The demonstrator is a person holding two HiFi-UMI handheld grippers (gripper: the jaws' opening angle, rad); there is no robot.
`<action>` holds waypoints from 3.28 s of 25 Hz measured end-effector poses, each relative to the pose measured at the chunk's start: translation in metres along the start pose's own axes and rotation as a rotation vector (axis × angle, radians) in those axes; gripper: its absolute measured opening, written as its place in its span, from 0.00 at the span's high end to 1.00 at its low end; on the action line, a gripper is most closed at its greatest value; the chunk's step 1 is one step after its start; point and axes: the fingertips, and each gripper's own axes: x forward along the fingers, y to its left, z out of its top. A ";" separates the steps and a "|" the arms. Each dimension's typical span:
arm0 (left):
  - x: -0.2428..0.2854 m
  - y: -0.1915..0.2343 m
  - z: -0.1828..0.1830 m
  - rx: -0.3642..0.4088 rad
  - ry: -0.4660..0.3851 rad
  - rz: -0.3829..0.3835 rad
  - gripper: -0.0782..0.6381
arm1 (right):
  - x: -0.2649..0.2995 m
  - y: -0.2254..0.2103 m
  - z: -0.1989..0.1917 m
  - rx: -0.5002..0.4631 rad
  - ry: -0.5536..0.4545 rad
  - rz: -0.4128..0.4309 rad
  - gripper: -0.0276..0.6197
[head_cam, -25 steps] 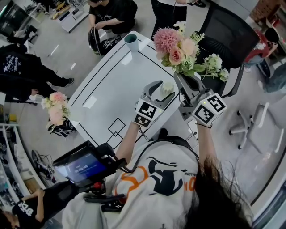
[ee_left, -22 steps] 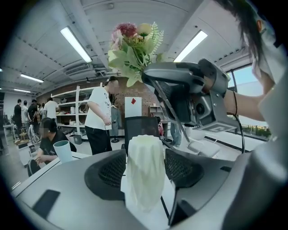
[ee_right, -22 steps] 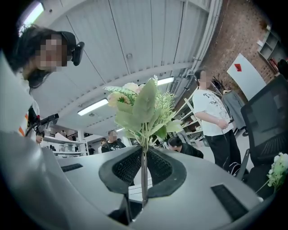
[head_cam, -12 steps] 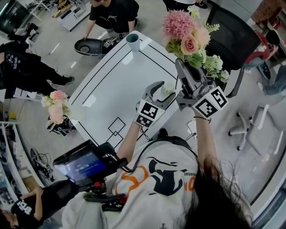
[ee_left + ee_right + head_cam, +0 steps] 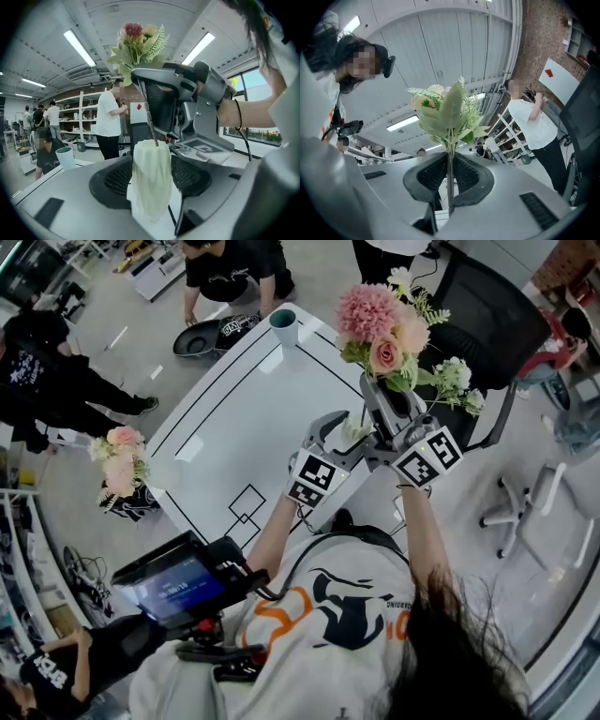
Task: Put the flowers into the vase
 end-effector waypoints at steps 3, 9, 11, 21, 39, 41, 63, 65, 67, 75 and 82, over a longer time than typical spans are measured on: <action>0.001 0.000 -0.001 -0.002 -0.001 0.001 0.52 | -0.004 -0.004 -0.011 0.009 0.030 -0.003 0.89; 0.001 0.000 -0.006 -0.003 -0.008 -0.003 0.52 | -0.019 -0.006 -0.034 -0.011 0.087 -0.016 0.88; 0.001 0.000 -0.005 -0.010 -0.014 0.007 0.52 | -0.022 -0.008 -0.037 -0.030 0.118 -0.020 0.88; 0.001 0.001 -0.004 -0.031 -0.024 0.011 0.52 | -0.037 -0.008 -0.082 -0.211 0.386 -0.054 0.85; -0.004 0.006 -0.007 -0.045 -0.052 0.021 0.52 | -0.054 0.000 -0.103 -0.268 0.564 -0.076 0.66; -0.007 0.010 0.000 -0.051 -0.054 0.023 0.52 | -0.052 0.000 -0.097 -0.270 0.571 -0.090 0.66; -0.002 0.010 0.004 -0.015 -0.021 0.060 0.51 | -0.079 -0.016 -0.098 -0.196 0.631 -0.147 0.61; -0.004 0.011 0.005 -0.011 -0.020 0.065 0.51 | -0.081 -0.017 -0.096 -0.191 0.627 -0.157 0.61; -0.006 0.013 0.007 -0.016 -0.025 0.072 0.51 | -0.083 -0.017 -0.095 -0.183 0.626 -0.163 0.61; -0.017 0.015 0.003 -0.037 -0.018 0.092 0.51 | -0.085 -0.016 -0.094 -0.172 0.617 -0.185 0.61; -0.028 0.011 -0.008 -0.063 -0.002 0.129 0.51 | -0.091 -0.018 -0.091 -0.172 0.601 -0.188 0.61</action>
